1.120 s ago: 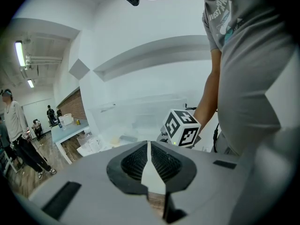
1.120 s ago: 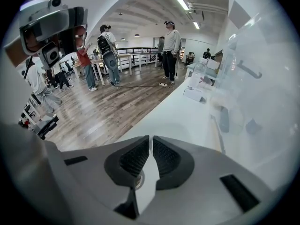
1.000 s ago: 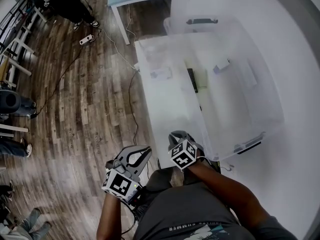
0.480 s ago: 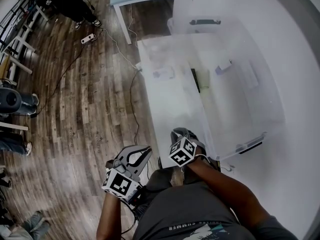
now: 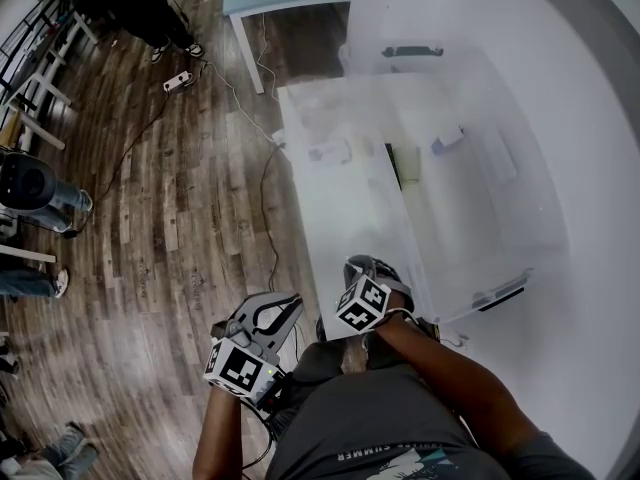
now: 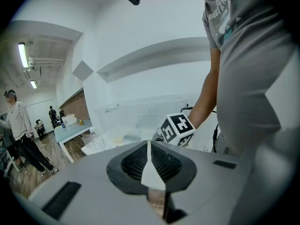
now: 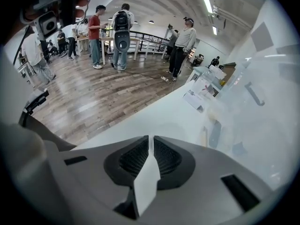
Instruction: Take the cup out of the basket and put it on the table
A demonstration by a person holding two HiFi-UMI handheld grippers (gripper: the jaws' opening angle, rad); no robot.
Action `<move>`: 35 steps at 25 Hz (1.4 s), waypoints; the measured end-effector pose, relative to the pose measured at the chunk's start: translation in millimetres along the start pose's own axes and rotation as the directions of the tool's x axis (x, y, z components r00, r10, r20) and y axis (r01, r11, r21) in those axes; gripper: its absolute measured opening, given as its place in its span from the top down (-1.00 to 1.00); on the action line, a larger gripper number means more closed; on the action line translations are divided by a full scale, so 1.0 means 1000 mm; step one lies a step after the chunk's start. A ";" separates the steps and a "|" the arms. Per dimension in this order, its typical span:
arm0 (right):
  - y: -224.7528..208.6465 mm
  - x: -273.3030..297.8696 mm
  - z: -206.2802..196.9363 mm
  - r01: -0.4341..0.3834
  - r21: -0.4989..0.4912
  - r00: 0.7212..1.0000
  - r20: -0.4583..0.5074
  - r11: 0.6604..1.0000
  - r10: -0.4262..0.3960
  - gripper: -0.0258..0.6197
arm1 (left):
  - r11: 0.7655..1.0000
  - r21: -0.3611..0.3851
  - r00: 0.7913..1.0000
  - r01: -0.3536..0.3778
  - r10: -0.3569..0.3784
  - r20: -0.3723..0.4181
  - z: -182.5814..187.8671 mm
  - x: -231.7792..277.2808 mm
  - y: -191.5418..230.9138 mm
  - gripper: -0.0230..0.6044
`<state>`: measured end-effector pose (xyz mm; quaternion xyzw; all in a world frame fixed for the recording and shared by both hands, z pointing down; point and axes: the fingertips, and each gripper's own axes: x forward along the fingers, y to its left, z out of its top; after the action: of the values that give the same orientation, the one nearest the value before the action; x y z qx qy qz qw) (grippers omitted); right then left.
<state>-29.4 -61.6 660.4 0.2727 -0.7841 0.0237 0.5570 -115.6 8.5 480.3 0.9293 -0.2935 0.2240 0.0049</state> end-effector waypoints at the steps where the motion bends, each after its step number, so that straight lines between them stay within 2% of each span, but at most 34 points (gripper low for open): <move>1: 0.000 0.000 0.000 0.002 -0.008 1.000 -0.002 1.000 -0.002 0.78 | 1.000 0.000 1.000 -0.001 0.001 0.001 0.000 0.000 0.000 0.87; 11: -0.004 -0.007 0.007 0.013 -0.016 1.000 0.021 1.000 -0.013 0.71 | 1.000 0.000 1.000 -0.004 0.004 0.013 -0.002 -0.003 0.005 0.87; 15: -0.012 -0.031 0.023 0.052 0.011 0.994 0.098 0.999 -0.053 0.71 | 1.000 0.003 0.999 -0.013 0.013 0.030 0.003 -0.006 0.010 0.87; 18: -0.016 -0.062 0.046 0.063 0.054 0.975 0.212 0.997 -0.073 0.72 | 1.000 0.012 0.998 -0.026 0.026 0.054 0.010 -0.009 0.014 0.87; 20: -0.017 -0.089 0.065 0.038 0.090 0.948 0.313 0.995 -0.064 0.74 | 0.999 0.018 0.996 -0.035 0.034 0.080 0.017 -0.012 0.017 0.87; 21: -0.016 -0.104 0.076 0.006 0.110 0.929 0.368 0.994 -0.047 0.82 | 0.999 0.021 0.995 -0.040 0.038 0.096 0.021 -0.014 0.019 0.87; 24: -0.005 -0.151 0.104 -0.113 0.123 0.859 0.510 0.986 0.035 0.88 | 0.998 0.041 0.989 -0.046 0.040 0.139 0.037 -0.018 0.022 0.87; 27: -0.008 -0.200 0.124 -0.172 0.116 0.790 0.609 0.978 0.066 0.89 | 0.993 0.109 0.990 -0.035 0.019 0.143 0.054 -0.023 0.023 0.87; 30: -0.024 -0.243 0.132 -0.188 0.157 0.729 0.684 0.969 0.030 0.89 | 0.989 0.143 0.985 -0.030 0.005 0.170 0.072 -0.026 0.024 0.87; 33: -0.044 -0.287 0.138 -0.158 0.204 0.634 0.771 0.966 -0.059 0.89 | 0.986 0.165 0.980 -0.028 -0.005 0.199 0.087 -0.029 0.025 0.87; 34: -0.050 -0.299 0.137 -0.156 0.231 0.619 0.781 0.960 -0.088 0.89 | 0.985 0.171 0.978 -0.028 -0.008 0.208 0.091 -0.031 0.025 0.87; 35: -0.054 -0.309 0.134 -0.154 0.258 0.616 0.780 0.954 -0.111 0.89 | 0.984 0.177 0.976 -0.028 -0.011 0.215 0.094 -0.032 0.026 0.87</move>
<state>-48.6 -29.1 321.8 0.3270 -0.9384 0.0268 0.1083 -113.8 -8.5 378.8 0.9435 -0.2749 0.1475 -0.1116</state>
